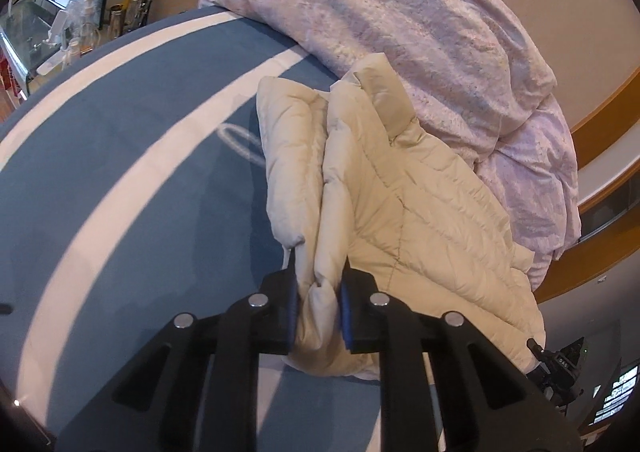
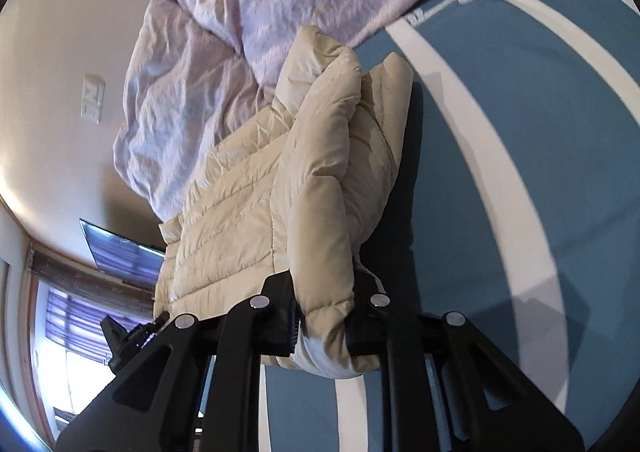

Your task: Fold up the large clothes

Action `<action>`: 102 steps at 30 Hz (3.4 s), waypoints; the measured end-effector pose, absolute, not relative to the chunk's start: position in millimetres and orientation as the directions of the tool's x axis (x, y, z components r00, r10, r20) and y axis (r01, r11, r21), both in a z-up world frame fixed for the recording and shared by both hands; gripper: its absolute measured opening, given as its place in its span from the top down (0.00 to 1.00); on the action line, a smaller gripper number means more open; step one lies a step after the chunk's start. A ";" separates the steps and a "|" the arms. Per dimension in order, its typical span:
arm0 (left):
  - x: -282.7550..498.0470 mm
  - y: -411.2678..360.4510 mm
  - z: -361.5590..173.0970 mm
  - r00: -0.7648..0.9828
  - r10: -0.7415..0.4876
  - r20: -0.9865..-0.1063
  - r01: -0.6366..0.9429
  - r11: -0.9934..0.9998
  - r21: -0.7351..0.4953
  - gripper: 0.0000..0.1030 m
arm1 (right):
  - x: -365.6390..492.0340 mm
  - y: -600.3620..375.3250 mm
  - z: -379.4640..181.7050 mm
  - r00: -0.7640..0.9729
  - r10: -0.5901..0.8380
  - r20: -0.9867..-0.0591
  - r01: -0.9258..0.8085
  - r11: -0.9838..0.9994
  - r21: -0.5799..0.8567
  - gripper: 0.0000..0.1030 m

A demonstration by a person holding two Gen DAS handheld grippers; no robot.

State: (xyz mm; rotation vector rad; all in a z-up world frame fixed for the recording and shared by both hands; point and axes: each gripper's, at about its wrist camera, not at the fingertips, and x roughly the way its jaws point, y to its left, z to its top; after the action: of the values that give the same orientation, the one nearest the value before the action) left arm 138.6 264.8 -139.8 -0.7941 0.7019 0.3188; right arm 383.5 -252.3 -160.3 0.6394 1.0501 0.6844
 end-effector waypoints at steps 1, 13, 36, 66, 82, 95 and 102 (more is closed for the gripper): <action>131.3 265.3 -140.1 0.731 0.006 -0.682 -0.509 0.670 -0.540 0.84 | 374.2 -251.2 -162.9 0.327 0.762 -0.558 -0.198 0.633 0.748 0.84; 84.5 274.2 -153.1 0.730 -0.006 -0.684 -0.521 0.642 -0.562 0.82 | 334.3 -240.2 -176.6 0.302 0.741 -0.600 -0.224 0.667 0.710 0.84; 99.4 282.7 -171.6 0.707 0.000 -0.707 -0.589 0.554 -0.589 0.19 | 296.5 -102.0 -107.7 0.550 0.497 -0.671 -0.470 0.848 0.244 0.37; 115.0 282.1 -176.4 0.755 0.001 -0.656 -0.563 0.515 -0.646 0.29 | 285.3 -20.6 -162.5 0.610 0.344 -0.714 -0.469 0.883 0.025 0.34; 118.9 280.1 -151.6 0.833 -0.059 -0.550 -0.447 0.516 -0.731 0.78 | 290.9 -19.1 -168.9 0.581 0.342 -0.739 -0.473 0.880 0.035 0.34; 150.5 197.5 -56.5 0.904 -0.207 -0.374 -0.158 0.651 -0.743 0.79 | 293.3 -24.1 -169.2 0.570 0.361 -0.738 -0.465 0.882 0.072 0.34; 178.5 138.6 -44.3 0.877 -0.343 -0.335 -0.029 0.661 -0.750 0.79 | 294.2 -26.1 -168.9 0.574 0.357 -0.737 -0.451 0.889 0.080 0.34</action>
State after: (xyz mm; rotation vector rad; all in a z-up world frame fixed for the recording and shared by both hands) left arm 178.5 138.6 -44.3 -0.8375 0.4810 -0.1856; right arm 294.2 -26.1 -168.9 -0.1216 0.8349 0.4748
